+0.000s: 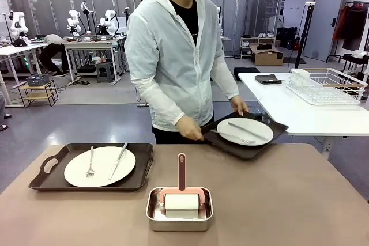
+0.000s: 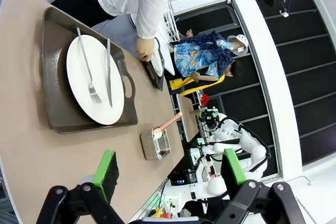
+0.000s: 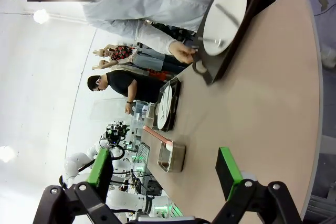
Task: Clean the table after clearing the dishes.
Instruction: When the left (or right) Handle tray is removed, use the left hand (or right hand) to clean the left (or right) side of the table with the Lint Roller.
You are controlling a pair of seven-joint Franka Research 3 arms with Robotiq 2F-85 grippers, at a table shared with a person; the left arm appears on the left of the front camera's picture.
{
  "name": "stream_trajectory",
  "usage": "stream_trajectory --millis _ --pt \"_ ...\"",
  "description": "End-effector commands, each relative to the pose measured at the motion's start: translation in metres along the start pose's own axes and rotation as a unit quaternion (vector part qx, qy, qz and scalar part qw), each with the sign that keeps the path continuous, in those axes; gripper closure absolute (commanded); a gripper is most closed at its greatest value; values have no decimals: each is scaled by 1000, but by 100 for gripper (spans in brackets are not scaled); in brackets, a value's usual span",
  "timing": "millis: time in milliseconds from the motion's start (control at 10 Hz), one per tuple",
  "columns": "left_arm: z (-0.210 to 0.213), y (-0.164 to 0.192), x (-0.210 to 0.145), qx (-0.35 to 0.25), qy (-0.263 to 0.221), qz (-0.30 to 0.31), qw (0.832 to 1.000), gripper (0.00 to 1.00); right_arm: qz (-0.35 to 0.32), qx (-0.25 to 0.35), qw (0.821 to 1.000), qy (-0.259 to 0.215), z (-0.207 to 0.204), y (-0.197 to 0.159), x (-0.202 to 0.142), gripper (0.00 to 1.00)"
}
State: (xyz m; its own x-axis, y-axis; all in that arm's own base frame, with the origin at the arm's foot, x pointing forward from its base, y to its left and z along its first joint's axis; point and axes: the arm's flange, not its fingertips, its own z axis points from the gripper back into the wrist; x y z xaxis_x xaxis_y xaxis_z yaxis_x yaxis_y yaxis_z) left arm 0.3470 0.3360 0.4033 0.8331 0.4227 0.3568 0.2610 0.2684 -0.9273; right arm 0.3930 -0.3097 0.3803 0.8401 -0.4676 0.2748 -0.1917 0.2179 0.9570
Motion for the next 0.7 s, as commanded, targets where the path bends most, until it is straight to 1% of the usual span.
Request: stream_trajectory --millis 0,600 --pt "3 -2 0 -4 0 -3 1000 0 2 0 1000 1 -1 3 1 0" --pt "3 -2 0 -4 0 -3 1000 0 2 0 1000 1 -1 3 1 0"
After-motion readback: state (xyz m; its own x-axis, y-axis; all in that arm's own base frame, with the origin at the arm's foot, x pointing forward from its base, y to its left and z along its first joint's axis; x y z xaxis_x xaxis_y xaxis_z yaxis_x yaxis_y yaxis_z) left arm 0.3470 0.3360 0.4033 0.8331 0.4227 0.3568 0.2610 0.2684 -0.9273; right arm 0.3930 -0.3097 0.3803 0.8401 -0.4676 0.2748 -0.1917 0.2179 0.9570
